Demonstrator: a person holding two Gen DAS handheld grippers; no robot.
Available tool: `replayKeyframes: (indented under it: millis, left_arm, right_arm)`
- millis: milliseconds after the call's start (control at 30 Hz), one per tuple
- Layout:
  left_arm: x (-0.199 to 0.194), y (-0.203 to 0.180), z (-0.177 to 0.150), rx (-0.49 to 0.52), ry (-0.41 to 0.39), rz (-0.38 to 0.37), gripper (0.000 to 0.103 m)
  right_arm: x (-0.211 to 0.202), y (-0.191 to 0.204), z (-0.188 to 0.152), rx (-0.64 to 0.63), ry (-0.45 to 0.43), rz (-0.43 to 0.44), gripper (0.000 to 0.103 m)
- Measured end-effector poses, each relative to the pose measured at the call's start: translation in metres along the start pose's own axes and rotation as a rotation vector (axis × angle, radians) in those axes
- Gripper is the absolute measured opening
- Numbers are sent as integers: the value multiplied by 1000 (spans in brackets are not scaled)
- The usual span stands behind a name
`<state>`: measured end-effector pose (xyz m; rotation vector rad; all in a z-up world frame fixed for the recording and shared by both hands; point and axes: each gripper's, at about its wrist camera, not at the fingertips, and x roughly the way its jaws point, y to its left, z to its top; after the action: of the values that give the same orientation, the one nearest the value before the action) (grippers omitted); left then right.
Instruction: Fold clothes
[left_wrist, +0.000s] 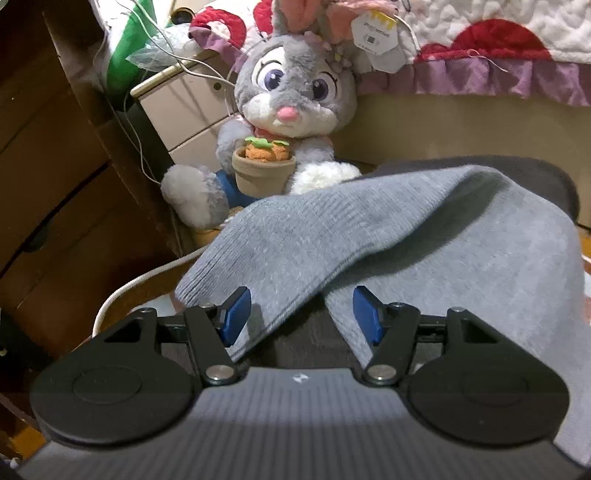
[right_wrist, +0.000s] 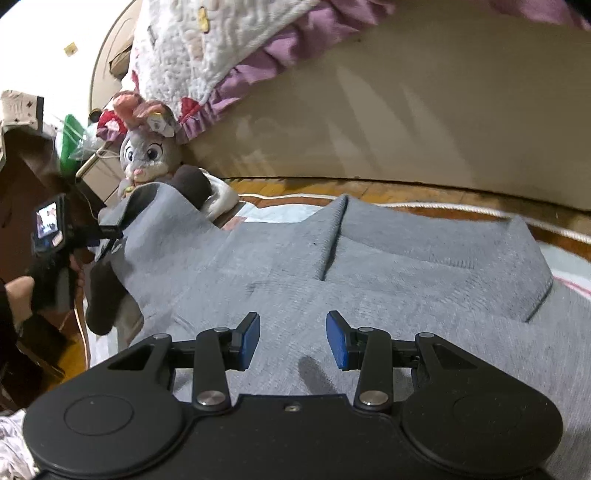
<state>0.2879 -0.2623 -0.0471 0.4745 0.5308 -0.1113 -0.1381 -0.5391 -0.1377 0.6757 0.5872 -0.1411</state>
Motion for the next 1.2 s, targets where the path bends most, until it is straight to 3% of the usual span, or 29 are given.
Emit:
replayKeyframes:
  millis: [167, 200, 233, 333, 500, 567, 767, 967, 1100, 1200]
  left_arm:
    - [12, -16, 5, 115, -61, 30, 60]
    - [15, -17, 7, 137, -58, 17, 48]
    - [17, -18, 8, 158, -55, 4, 27]
    - [20, -17, 12, 180, -46, -29, 6]
    - [-11, -10, 4, 144, -82, -104, 5]
    - [-41, -8, -12, 189, -113, -144, 5]
    - [-143, -11, -57, 243, -175, -338, 5]
    - [-215, -22, -60, 190, -206, -513, 5]
    - [-247, -39, -55, 105, -105, -739, 5]
    - [-266, -62, -53, 46, 13, -945, 5]
  right_arm:
    - [5, 10, -4, -35, 5, -12, 45]
    - [7, 12, -5, -48, 11, -13, 45]
    - [9, 15, -7, -63, 18, -19, 45]
    - [15, 22, -10, -104, 28, -51, 45]
    - [20, 22, -11, -88, 35, -61, 45]
    - [21, 18, -10, -75, 40, -68, 45]
    - [26, 6, -8, -3, 65, -106, 45]
    - [24, -4, -8, 51, 79, -103, 45]
    - [20, -20, -5, 151, 89, -56, 45]
    - [19, -57, -7, 427, 102, 84, 47]
